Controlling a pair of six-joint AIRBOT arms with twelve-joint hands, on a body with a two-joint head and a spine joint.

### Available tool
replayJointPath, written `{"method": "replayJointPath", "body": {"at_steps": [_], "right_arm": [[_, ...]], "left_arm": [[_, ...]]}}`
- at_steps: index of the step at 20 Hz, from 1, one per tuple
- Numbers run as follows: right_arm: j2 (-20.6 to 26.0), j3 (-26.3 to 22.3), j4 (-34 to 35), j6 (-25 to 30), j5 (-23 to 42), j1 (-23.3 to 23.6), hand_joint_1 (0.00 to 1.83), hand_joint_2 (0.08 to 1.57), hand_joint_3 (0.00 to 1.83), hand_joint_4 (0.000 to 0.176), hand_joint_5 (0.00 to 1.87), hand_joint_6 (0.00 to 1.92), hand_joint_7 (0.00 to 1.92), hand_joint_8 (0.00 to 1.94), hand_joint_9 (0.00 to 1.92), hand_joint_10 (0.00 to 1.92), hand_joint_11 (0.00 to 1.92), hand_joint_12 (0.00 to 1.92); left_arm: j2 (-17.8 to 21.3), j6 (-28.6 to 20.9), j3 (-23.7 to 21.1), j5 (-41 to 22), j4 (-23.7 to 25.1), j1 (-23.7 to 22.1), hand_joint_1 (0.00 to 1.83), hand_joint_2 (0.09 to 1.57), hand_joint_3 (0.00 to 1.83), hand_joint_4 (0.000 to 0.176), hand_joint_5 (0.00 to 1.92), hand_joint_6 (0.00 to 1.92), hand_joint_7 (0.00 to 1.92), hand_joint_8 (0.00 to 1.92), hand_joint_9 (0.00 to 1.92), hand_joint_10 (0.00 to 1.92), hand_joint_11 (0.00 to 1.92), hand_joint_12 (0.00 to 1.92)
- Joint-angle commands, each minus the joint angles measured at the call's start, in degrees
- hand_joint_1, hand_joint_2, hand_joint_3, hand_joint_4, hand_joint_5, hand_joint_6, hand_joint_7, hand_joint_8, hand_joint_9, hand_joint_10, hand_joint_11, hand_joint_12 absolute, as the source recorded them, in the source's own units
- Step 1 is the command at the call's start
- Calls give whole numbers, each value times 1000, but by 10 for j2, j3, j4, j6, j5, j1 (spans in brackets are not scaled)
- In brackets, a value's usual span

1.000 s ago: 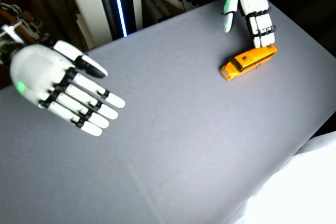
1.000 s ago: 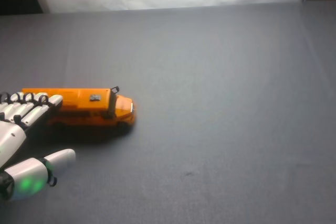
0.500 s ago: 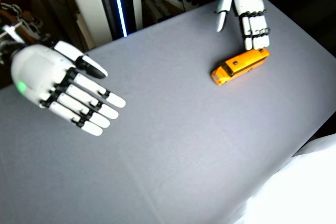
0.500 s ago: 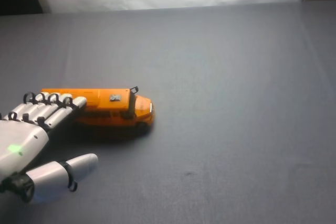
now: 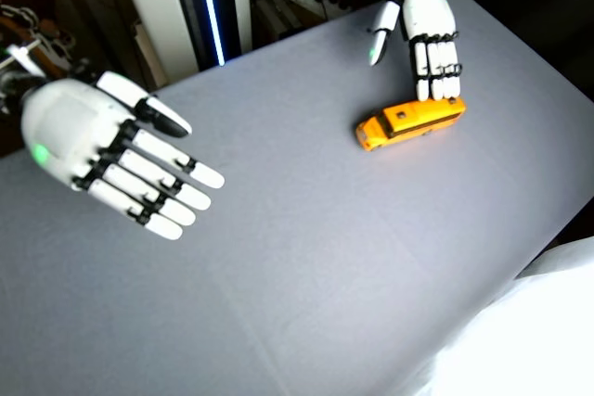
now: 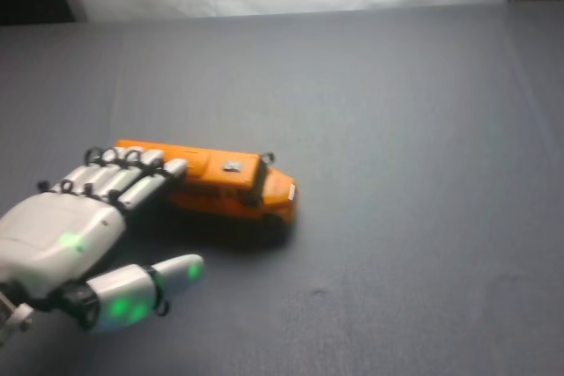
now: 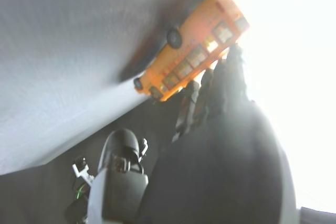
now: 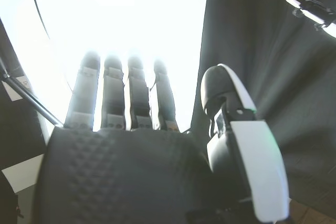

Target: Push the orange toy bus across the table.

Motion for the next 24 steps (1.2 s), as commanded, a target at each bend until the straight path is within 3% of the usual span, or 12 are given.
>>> {"method": "replayJointPath", "body": {"at_steps": [1, 3, 8, 9, 10, 13, 15, 16, 17, 18, 20, 24], "right_arm": [[0, 2, 6, 7, 70, 3, 304, 1412, 1, 39, 225, 0, 183, 0, 83, 0, 3, 149], [0, 2, 6, 7, 70, 3, 324, 1407, 0, 35, 232, 1, 188, 0, 90, 1, 3, 161], [-1, 2, 6, 8, 70, 0, 325, 1409, 1, 19, 244, 4, 197, 5, 93, 8, 26, 136], [-1, 2, 6, 9, 70, -2, 320, 1406, 0, 19, 242, 3, 197, 4, 91, 6, 17, 134], [-1, 2, 6, 9, 70, -3, 321, 1408, 0, 13, 246, 4, 200, 5, 95, 7, 18, 135], [-1, 1, 7, 10, 70, -5, 343, 1403, 0, 5, 251, 3, 207, 4, 96, 4, 8, 134], [-1, 1, 7, 10, 70, -5, 330, 1405, 0, 9, 242, 0, 198, 0, 85, 0, 0, 127], [-1, 1, 7, 10, 70, -5, 329, 1405, 0, 9, 242, 0, 198, 0, 85, 0, 0, 127], [-1, 1, 7, 10, 70, -5, 329, 1406, 1, 0, 239, 0, 198, 0, 89, 2, 3, 128], [-1, 2, 7, 10, 70, -5, 344, 1403, 0, 2, 246, 2, 206, 2, 89, 1, 3, 127], [-1, 2, 7, 10, 70, -5, 361, 1405, 0, 0, 253, 3, 209, 2, 87, 0, 0, 110], [-1, 2, 7, 10, 70, -5, 374, 1404, 0, 2, 260, 3, 215, 2, 97, 3, 9, 113]], "left_arm": [[-10, -2, 1, -22, 23, -9, 0, 1271, 4, 25, 3, 1, 0, 0, 0, 0, 0, 0], [-16, -2, 2, -7, 42, -23, 0, 1252, 0, 24, 4, 1, 0, 0, 0, 0, 0, 0], [-19, -3, -3, -14, 63, -34, 0, 1231, 0, 69, 0, 0, 0, 0, 0, 0, 0, 0], [-15, -3, -4, -27, 58, -34, 0, 1240, 0, 64, 0, 0, 0, 0, 0, 0, 0, 0], [-9, -3, -5, -40, 51, -34, 0, 1233, 0, 33, 0, 0, 0, 0, 0, 0, 0, 0], [16, -2, -17, -99, 34, -32, 0, 1252, 1, 14, 0, 0, 0, 0, 0, 0, 0, 0], [34, -2, -27, -141, 31, -28, 0, 1244, 0, 28, 0, 0, 0, 0, 0, 0, 0, 0], [41, -2, -31, -159, 28, -26, 0, 1243, 0, 29, 0, 0, 0, 0, 0, 0, 0, 0], [47, -2, -34, -174, 25, -23, 0, 1286, 17, 6, 5, 2, 0, 0, 0, 0, 0, 0], [53, -2, -35, -190, 15, -18, 0, 1266, 6, 17, 0, 0, 0, 0, 0, 0, 0, 0], [56, -2, -33, -190, 1, -10, 0, 1316, 27, 0, 18, 7, 0, 0, 0, 0, 0, 0], [51, 12, -26, -137, -9, -5, 0, 1302, 16, 0, 37, 13, 0, 0, 0, 0, 0, 0]]}}
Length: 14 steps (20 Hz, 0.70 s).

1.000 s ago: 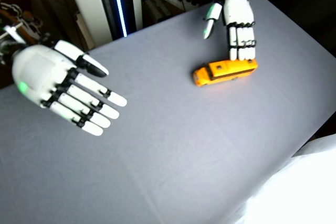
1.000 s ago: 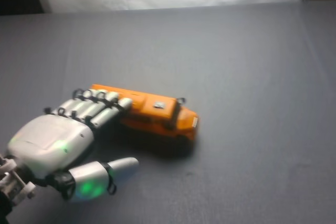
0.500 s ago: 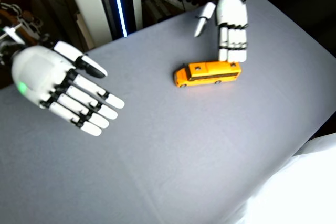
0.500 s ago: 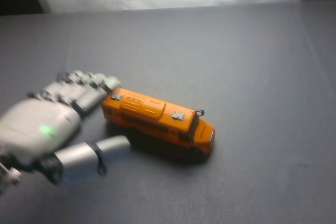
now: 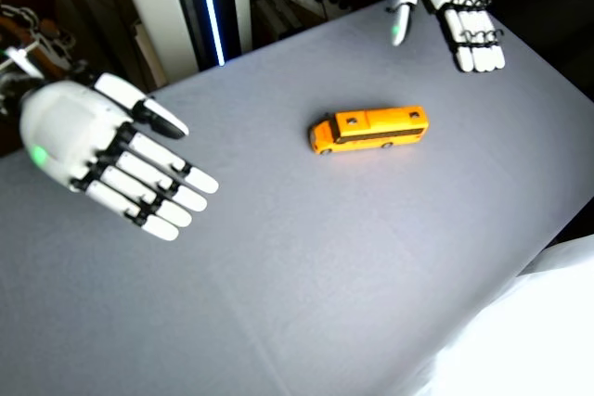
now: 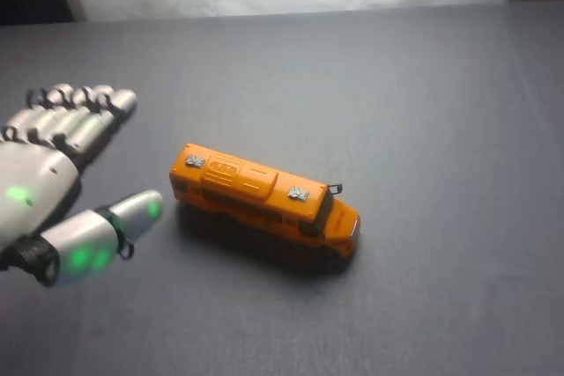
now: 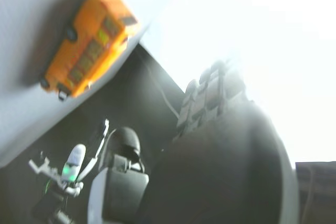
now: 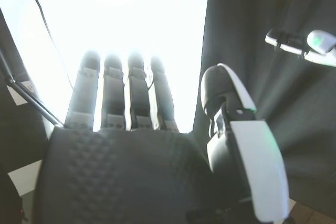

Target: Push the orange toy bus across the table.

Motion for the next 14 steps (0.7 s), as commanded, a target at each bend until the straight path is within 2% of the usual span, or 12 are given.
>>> {"method": "replayJointPath", "body": {"at_steps": [1, 3, 4, 7, 9, 10, 13, 14], "right_arm": [[2, 2, 7, 4, 73, 3, 357, 1401, 0, 18, 251, 0, 212, 0, 92, 0, 0, 110], [1, 3, 7, 4, 73, 3, 356, 1401, 0, 19, 250, 0, 211, 0, 91, 0, 0, 109], [1, 3, 7, 4, 73, 3, 381, 1409, 1, 0, 258, 2, 217, 1, 94, 1, 6, 116], [0, 3, 6, 4, 73, 3, 398, 1409, 0, 0, 258, 1, 216, 1, 92, 0, 1, 118], [0, 3, 6, 4, 71, 3, 386, 1411, 1, 0, 252, 0, 210, 0, 88, 0, 0, 106], [0, 3, 6, 4, 71, 2, 334, 1406, 0, 8, 247, 0, 201, 0, 79, 0, 0, 95], [0, 3, 6, 4, 71, 2, 328, 1406, 1, 10, 245, 0, 199, 0, 77, 0, 0, 91], [0, 3, 6, 4, 71, 2, 343, 1405, 0, 0, 251, 2, 209, 3, 85, 2, 9, 97]], "left_arm": [[-6, 3, 2, -44, 18, -4, 0, 1315, 20, 0, 28, 7, 0, 0, 0, 0, 0, 0], [-15, 4, 10, -16, 18, -4, 0, 1319, 21, 0, 27, 6, 0, 0, 0, 0, 0, 0], [-22, 6, 17, 3, 17, -6, 0, 1330, 22, 0, 47, 13, 0, 0, 0, 0, 0, 0], [-37, 29, 35, 57, 8, -16, 0, 1307, 9, 0, 35, 6, 0, 0, 0, 0, 0, 0], [-43, 43, 41, 82, 4, -24, 0, 1287, 0, 22, 20, 0, 0, 0, 0, 0, 0, 0], [-46, 49, 45, 90, 2, -28, 0, 1306, 8, 16, 27, 4, 0, 0, 0, 0, 0, 0], [-48, 53, 50, 102, -2, -31, 0, 1310, 9, 14, 29, 5, 0, 0, 0, 0, 0, 0], [-48, 53, 50, 105, -1, -31, 0, 1306, 6, 1, 35, 7, 0, 0, 0, 0, 0, 0]]}}
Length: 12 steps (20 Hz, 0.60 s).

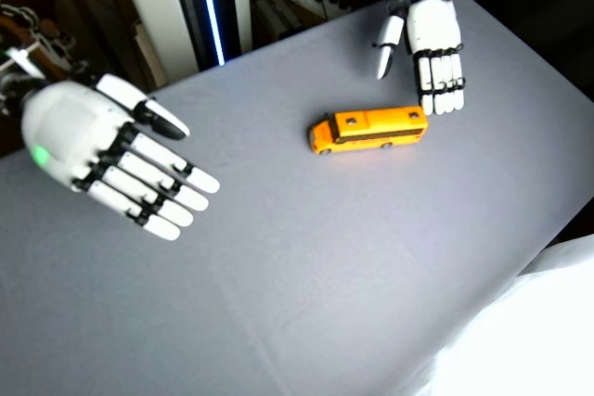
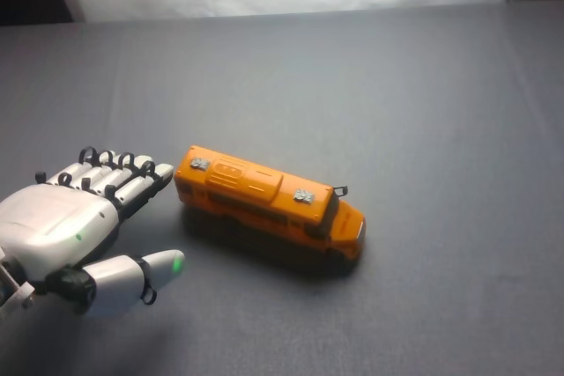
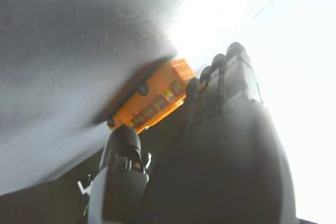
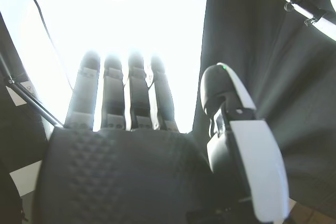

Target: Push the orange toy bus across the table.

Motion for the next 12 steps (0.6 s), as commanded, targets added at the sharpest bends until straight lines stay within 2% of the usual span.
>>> {"method": "replayJointPath", "body": {"at_steps": [1, 3, 5, 8, 10, 11, 12], "right_arm": [[0, 3, 5, 4, 72, 2, 364, 1413, 1, 0, 255, 2, 215, 3, 100, 5, 28, 108], [0, 3, 5, 4, 72, 2, 369, 1414, 1, 0, 257, 2, 217, 3, 103, 6, 29, 108], [0, 3, 5, 4, 72, 2, 359, 1411, 0, 0, 255, 1, 213, 0, 98, 2, 15, 103], [0, 3, 6, 4, 72, 2, 345, 1413, 1, 0, 248, 0, 206, 0, 96, 1, 27, 110], [-1, 3, 6, 4, 72, 2, 347, 1415, 1, 0, 251, 2, 216, 4, 106, 4, 35, 115], [-1, 3, 6, 4, 72, 2, 365, 1414, 0, 0, 252, 1, 214, 1, 102, 0, 29, 111], [-1, 3, 6, 4, 72, 2, 365, 1414, 0, 0, 252, 1, 214, 1, 102, 0, 29, 111]], "left_arm": [[-4, 2, -1, -55, 21, -8, 0, 1309, 7, 17, 27, 2, 0, 0, 0, 0, 0, 0], [-5, 2, -4, -55, 31, -9, 0, 1300, 2, 19, 24, 1, 0, 0, 0, 0, 0, 0], [-4, 2, -8, -55, 41, -10, 0, 1291, 0, 6, 20, 0, 0, 0, 0, 0, 0, 0], [-4, 2, -11, -51, 51, -12, 0, 1301, 2, 8, 4, 0, 0, 0, 0, 0, 0, 0], [-6, 2, -12, -49, 56, -14, 0, 1303, 2, 14, 1, 0, 0, 0, 0, 0, 0, 0], [-7, 2, -13, -48, 59, -15, 0, 1296, 0, 28, 0, 0, 0, 0, 0, 0, 0, 0], [-8, 2, -15, -47, 62, -15, 0, 1296, 0, 28, 0, 0, 0, 0, 0, 0, 0, 0]]}}
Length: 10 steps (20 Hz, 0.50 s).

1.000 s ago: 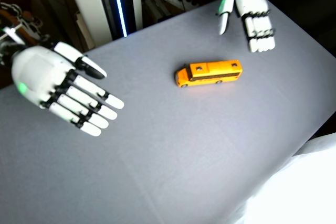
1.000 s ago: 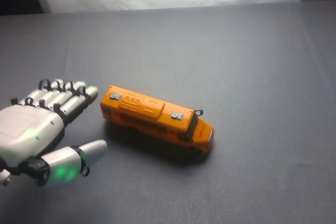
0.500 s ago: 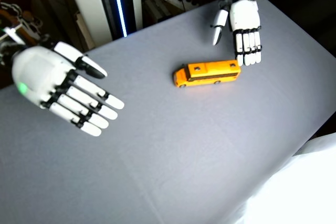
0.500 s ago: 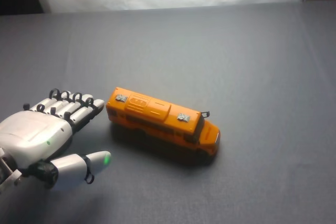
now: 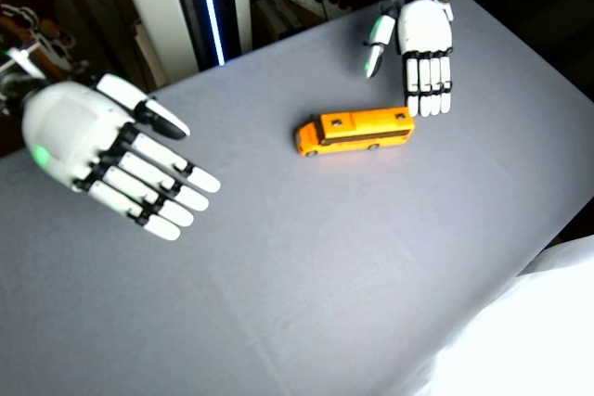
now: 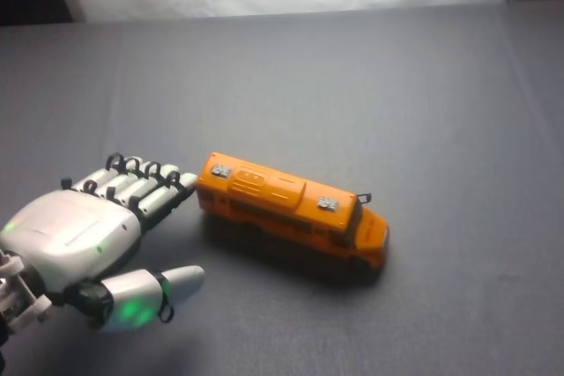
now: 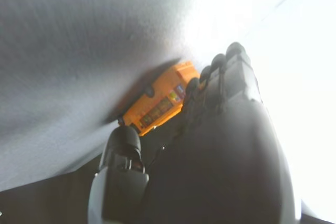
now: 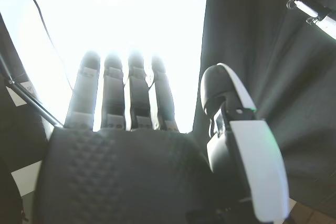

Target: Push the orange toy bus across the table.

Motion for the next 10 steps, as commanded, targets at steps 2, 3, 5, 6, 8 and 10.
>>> {"method": "replayJointPath", "body": {"at_steps": [2, 3, 5, 6, 8, 10], "right_arm": [[-1, 3, 6, 4, 72, 2, 370, 1416, 1, 0, 254, 2, 217, 2, 102, 1, 29, 111], [-1, 3, 6, 4, 72, 2, 372, 1415, 0, 0, 256, 2, 218, 2, 103, 1, 26, 109], [-1, 2, 6, 4, 71, 2, 386, 1417, 0, 0, 254, 1, 219, 1, 106, 2, 28, 110], [-1, 2, 6, 4, 71, 2, 386, 1417, 0, 0, 254, 1, 219, 1, 106, 2, 28, 110], [-2, 2, 6, 4, 71, 1, 389, 1410, 0, 0, 259, 2, 218, 0, 103, 1, 27, 110], [-2, 2, 6, 4, 71, 1, 384, 1411, 0, 0, 262, 3, 220, 1, 102, 1, 25, 109]], "left_arm": [[-5, 1, -6, -52, 29, -11, 0, 1296, 0, 28, 0, 0, 0, 0, 0, 0, 0, 0], [-7, 1, -6, -48, 34, -13, 0, 1294, 0, 25, 0, 0, 0, 0, 0, 0, 0, 0], [-11, 1, -6, -35, 50, -24, 0, 1286, 0, 20, 3, 1, 0, 0, 0, 0, 0, 0], [-12, 1, -6, -31, 58, -30, 0, 1286, 0, 20, 3, 1, 0, 0, 0, 0, 0, 0], [-15, 1, -6, -30, 65, -36, 0, 1297, 1, 34, 14, 5, 0, 0, 0, 0, 0, 0], [-16, 1, -6, -31, 67, -38, 0, 1299, 2, 42, 18, 6, 0, 0, 0, 0, 0, 0]]}}
